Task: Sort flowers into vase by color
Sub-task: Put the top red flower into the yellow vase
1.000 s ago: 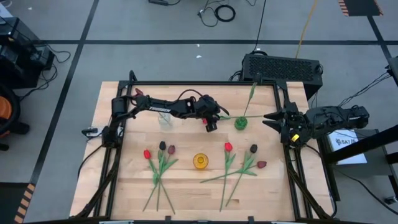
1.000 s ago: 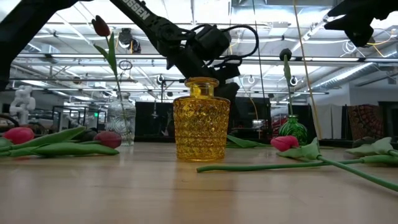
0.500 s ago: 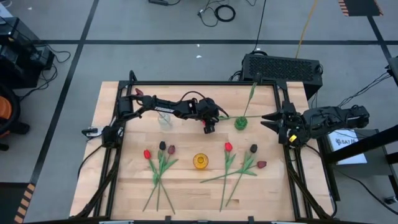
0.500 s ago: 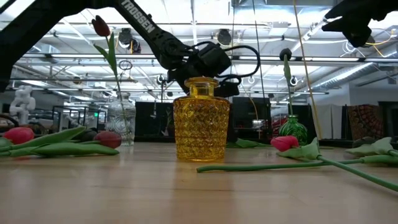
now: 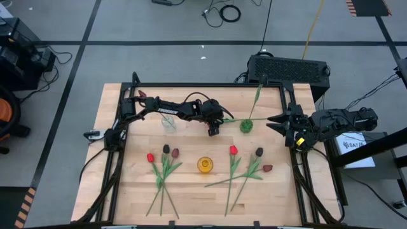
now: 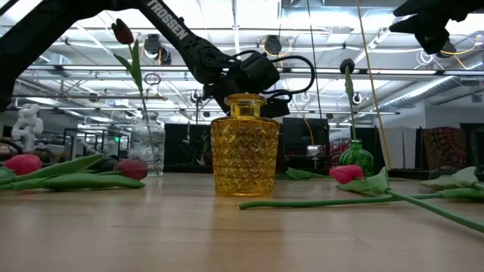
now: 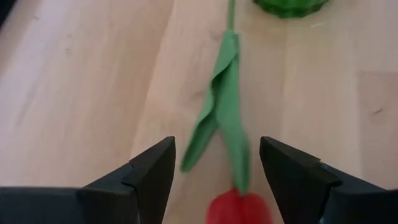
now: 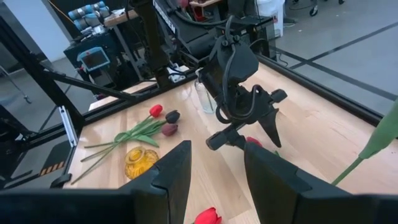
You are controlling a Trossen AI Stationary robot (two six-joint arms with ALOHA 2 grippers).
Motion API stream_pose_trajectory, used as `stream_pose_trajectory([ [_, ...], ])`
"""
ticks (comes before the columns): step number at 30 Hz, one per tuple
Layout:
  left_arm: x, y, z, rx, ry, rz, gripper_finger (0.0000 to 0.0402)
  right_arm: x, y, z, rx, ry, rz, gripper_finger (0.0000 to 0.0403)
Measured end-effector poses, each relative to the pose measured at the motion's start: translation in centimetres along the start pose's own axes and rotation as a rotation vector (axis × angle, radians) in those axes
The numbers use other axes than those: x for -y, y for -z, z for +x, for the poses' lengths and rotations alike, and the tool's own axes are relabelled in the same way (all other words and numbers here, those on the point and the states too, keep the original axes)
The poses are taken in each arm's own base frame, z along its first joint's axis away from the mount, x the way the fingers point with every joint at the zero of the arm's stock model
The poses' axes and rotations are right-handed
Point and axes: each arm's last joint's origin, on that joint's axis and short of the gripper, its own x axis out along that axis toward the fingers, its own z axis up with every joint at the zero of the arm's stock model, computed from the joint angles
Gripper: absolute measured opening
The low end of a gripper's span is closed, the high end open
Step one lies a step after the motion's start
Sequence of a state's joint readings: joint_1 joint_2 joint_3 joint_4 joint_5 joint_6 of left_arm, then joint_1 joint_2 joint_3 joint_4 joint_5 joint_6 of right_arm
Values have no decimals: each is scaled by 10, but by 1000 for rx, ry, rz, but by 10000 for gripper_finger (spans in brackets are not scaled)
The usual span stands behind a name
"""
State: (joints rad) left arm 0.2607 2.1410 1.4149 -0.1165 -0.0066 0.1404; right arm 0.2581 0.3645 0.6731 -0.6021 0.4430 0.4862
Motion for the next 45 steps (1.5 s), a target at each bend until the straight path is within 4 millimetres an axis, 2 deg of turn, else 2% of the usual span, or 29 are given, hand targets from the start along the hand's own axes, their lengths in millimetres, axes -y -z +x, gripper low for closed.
stream_pose_trajectory([
  [4,0,3,3,-14,11,-5,215,0,0,0,1,0,1,141],
  [15,1,5,5,-19,34,18,119,0,0,0,1,0,1,141],
  [23,-7,11,5,-73,35,7,69,0,0,0,1,0,1,141],
  [33,-7,12,4,-90,38,42,9,0,0,0,1,0,0,141],
  [38,-7,9,-8,-115,41,42,11,0,0,0,1,0,1,141],
  [45,-2,-6,-47,-127,28,55,12,0,1,0,-6,3,25,141],
])
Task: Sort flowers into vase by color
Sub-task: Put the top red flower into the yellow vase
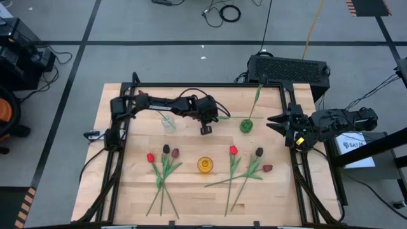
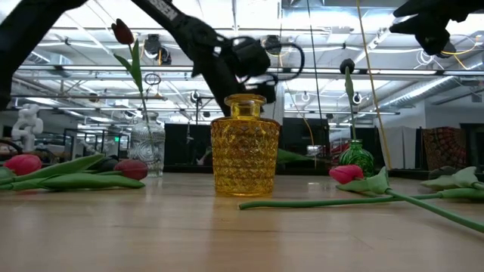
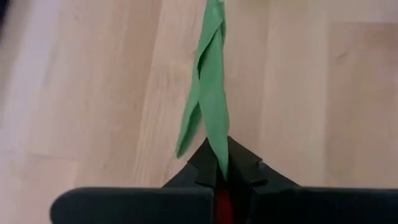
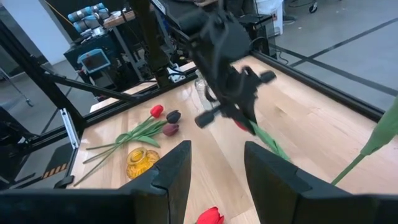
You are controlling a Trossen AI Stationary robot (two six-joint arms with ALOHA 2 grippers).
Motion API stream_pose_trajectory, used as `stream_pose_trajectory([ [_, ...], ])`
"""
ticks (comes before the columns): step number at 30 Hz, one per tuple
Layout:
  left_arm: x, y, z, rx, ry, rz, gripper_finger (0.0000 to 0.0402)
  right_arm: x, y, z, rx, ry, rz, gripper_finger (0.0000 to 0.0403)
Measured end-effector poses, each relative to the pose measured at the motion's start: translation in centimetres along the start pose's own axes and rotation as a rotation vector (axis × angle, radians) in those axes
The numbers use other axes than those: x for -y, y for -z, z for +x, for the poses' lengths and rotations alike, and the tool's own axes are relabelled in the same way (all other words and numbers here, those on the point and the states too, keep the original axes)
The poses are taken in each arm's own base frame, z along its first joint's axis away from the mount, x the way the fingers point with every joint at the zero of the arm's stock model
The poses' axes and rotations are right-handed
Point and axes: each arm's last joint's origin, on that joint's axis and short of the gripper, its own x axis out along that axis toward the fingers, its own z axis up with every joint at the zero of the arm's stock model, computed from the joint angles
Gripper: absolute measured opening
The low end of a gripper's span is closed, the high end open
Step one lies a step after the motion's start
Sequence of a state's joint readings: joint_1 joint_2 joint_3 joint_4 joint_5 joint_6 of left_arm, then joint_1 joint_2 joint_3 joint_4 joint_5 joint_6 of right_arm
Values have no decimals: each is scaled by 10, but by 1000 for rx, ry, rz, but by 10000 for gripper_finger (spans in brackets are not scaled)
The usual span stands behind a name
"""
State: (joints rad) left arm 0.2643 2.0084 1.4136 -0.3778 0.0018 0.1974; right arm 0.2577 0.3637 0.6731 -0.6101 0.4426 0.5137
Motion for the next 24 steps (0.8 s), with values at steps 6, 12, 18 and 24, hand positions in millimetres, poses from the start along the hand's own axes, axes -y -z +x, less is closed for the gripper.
stream_pose_trajectory([
  [6,17,-9,-35,0,-29,42,12,-1,0,1,-2,-5,18,141],
  [12,35,-15,-63,19,-68,84,12,-13,-5,13,22,-39,-2,141],
  [18,46,-12,-87,-25,-135,116,12,-32,-15,33,55,-73,-67,141],
  [24,58,-3,-110,-117,-190,135,12,-50,-21,56,-9,-36,-123,141],
])
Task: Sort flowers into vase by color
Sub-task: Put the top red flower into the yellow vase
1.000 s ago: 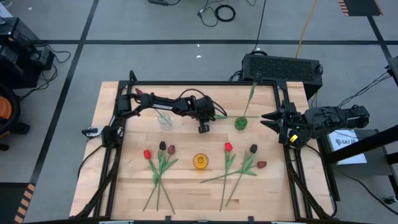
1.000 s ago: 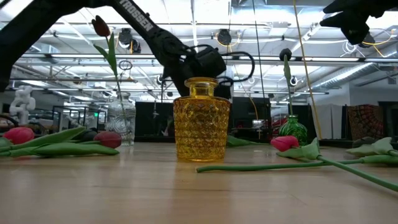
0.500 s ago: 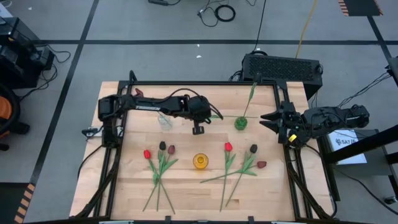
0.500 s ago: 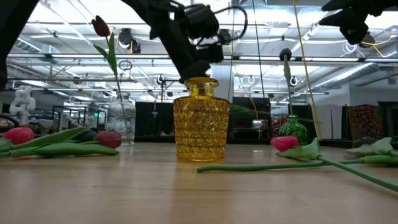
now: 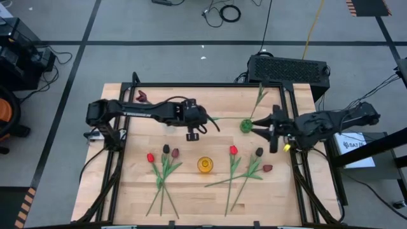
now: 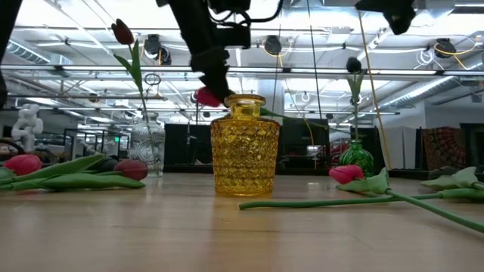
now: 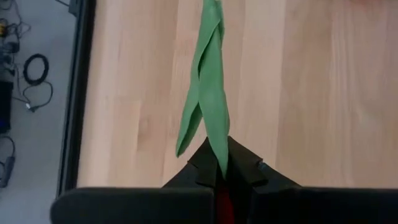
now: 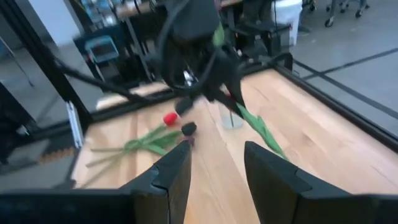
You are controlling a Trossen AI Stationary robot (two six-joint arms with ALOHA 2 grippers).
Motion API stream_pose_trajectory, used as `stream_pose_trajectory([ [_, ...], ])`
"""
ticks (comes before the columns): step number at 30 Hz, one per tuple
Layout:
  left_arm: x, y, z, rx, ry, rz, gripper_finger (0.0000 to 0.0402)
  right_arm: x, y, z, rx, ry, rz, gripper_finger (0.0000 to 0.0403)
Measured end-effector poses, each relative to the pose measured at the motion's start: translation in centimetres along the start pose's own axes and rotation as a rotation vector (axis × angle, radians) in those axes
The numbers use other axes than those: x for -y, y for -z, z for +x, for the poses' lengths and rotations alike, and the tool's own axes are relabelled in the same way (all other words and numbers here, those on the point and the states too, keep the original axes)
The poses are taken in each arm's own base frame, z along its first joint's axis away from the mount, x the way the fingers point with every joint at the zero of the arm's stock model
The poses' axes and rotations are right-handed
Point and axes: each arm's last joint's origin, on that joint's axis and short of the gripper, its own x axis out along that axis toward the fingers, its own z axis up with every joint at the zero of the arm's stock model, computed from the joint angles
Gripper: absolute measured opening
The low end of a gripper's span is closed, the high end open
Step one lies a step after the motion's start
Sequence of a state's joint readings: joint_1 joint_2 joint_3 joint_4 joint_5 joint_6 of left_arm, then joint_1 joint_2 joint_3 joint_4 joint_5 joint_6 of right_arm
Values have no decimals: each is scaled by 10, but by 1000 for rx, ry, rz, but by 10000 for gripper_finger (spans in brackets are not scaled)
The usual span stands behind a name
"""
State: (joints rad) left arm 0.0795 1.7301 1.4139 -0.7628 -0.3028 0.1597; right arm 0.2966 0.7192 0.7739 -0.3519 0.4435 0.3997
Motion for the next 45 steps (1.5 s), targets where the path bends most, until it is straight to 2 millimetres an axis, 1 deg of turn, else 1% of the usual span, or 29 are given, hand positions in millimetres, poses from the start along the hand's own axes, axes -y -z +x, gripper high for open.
stream_pose_trajectory([
  [4,3,3,-16,-4,-21,-7,12,-9,-3,16,-65,26,-85,141],
  [8,1,6,-32,6,-65,-18,12,-18,-5,31,-113,42,-172,141],
  [12,-1,11,-44,-5,-122,-25,12,-25,-6,45,-130,75,-232,141],
  [15,-3,13,-51,-3,-133,-36,12,-27,-5,54,-145,109,-270,141],
  [21,4,23,-68,-36,-132,10,12,-31,-4,71,-130,226,-355,141],
  [23,7,23,-74,-23,-130,20,12,-31,-1,80,-128,284,-396,141],
  [25,12,24,-80,-5,-124,34,12,-32,2,92,-129,301,-443,142],
  [30,23,21,-92,7,-103,56,12,-35,11,130,-97,310,-508,155],
  [34,30,20,-95,19,-93,72,12,-34,26,158,-119,307,-572,172],
  [38,36,21,-97,24,-84,91,12,-29,38,180,-136,330,-608,177],
  [41,37,21,-98,26,-81,96,12,-26,42,190,-124,342,-611,171],
  [45,38,21,-98,30,-80,98,12,-20,45,196,-130,359,-610,156],
])
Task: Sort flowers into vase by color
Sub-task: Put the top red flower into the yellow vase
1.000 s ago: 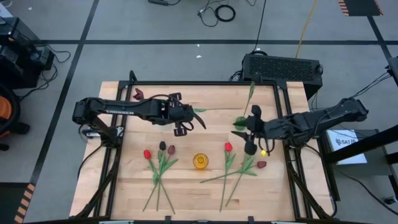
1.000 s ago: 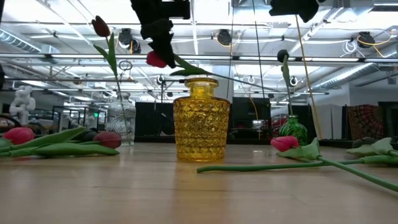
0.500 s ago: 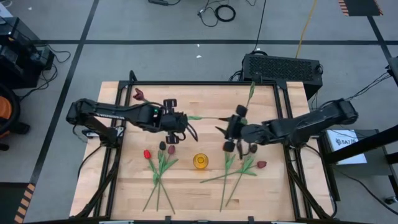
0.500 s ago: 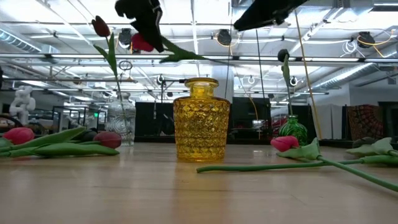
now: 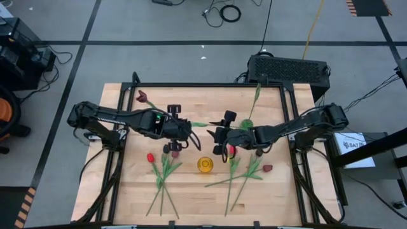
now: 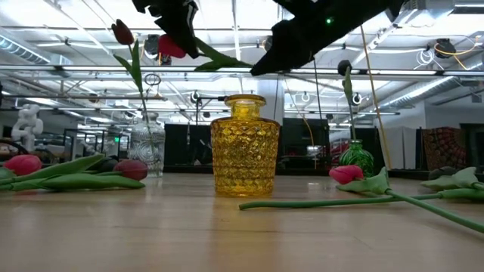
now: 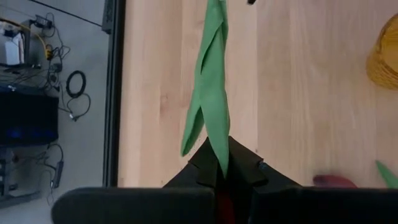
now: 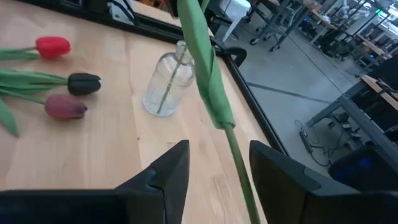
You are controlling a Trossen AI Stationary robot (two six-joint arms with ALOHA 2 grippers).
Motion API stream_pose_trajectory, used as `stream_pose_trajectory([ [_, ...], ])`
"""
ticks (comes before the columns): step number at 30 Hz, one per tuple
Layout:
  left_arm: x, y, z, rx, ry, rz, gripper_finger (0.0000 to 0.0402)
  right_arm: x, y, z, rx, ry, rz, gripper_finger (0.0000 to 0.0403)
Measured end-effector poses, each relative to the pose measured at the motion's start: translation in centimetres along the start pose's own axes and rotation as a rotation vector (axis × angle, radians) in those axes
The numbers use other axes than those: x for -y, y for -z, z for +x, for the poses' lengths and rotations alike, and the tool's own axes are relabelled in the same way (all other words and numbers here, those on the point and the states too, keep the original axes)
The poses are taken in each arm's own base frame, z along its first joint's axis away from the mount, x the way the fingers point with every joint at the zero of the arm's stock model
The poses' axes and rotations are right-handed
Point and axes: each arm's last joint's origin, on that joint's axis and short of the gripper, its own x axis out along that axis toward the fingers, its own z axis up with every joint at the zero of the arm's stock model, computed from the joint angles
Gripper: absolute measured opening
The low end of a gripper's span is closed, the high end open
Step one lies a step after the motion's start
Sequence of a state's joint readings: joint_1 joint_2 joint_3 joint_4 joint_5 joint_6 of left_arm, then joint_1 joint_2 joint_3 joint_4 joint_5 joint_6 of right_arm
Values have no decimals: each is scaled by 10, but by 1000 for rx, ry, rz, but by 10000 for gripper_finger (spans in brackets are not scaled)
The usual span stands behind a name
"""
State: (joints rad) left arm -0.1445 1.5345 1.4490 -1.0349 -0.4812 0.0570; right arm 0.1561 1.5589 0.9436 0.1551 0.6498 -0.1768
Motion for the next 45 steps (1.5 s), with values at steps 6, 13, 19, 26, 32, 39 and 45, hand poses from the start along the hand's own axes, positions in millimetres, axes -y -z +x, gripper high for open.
stream_pose_trajectory([
  [6,0,0,0,0,0,1,13,-1,2,3,-8,-11,-7,101],
  [13,0,-1,0,7,1,-2,14,-1,2,3,-8,-21,-2,8],
  [19,-3,-4,0,35,-90,-16,65,-2,2,3,-4,-53,14,3],
  [26,-6,-15,-17,106,-169,-74,184,2,5,6,-27,-67,40,1],
  [32,5,-18,-43,139,-122,-43,230,11,7,-4,-89,-69,77,1],
  [39,27,-9,-61,146,-64,-126,232,37,-3,-38,-95,-56,189,0],
  [45,49,-5,-82,230,-67,-215,232,45,15,-52,23,-5,365,0],
])
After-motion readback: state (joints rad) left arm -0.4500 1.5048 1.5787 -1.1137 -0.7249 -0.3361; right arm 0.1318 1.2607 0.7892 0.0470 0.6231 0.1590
